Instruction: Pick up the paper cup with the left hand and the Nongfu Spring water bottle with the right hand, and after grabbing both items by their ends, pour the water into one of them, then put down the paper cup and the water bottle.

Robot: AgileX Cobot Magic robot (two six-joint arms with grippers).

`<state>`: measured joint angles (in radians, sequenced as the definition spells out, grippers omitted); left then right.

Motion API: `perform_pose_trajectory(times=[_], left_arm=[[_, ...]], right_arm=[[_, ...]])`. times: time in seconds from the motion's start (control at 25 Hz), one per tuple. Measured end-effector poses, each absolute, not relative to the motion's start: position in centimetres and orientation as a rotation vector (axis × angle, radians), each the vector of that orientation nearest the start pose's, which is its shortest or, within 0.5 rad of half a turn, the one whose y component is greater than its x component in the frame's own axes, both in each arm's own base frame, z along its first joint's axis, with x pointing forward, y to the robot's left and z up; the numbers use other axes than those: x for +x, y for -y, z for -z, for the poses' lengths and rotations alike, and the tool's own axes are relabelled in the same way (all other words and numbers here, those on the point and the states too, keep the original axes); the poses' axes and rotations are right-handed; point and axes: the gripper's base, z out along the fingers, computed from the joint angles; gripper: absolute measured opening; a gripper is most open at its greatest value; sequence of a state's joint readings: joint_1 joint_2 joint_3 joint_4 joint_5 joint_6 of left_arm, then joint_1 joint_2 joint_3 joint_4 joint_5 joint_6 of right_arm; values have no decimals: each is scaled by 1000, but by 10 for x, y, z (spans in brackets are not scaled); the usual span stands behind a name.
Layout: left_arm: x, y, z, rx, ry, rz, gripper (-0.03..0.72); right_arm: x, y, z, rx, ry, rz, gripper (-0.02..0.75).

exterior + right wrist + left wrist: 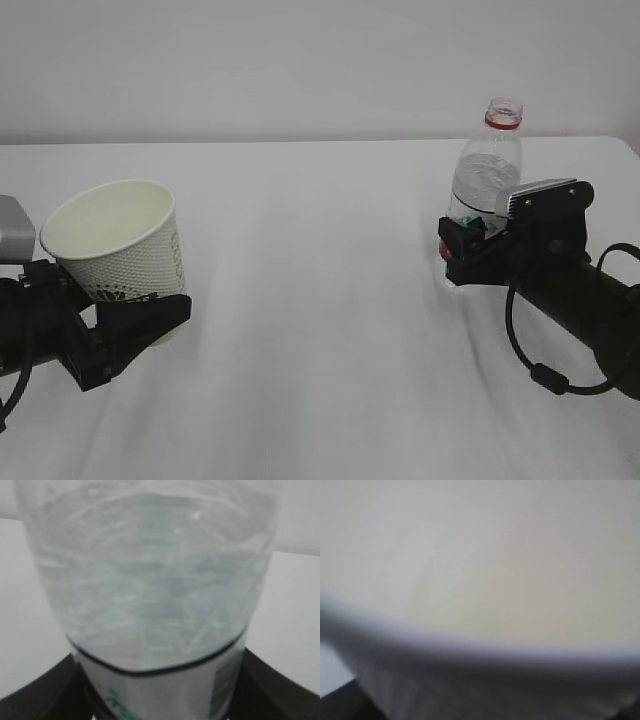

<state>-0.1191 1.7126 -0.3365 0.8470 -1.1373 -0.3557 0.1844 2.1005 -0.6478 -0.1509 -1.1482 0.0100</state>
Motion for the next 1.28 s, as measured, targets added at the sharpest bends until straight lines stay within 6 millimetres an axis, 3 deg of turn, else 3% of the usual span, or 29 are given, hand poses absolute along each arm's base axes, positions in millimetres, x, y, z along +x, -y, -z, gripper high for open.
perform_pose_trajectory(times=[0.8,1.28], left_arm=[[217,93,-141,809,-1707,748,570],[211,96,-149,889,-1655,755,564]], right_arm=[[286,-71,-125,-388,-1774,-235,509],[274,-71,-154,-456,-1765,-219,509]])
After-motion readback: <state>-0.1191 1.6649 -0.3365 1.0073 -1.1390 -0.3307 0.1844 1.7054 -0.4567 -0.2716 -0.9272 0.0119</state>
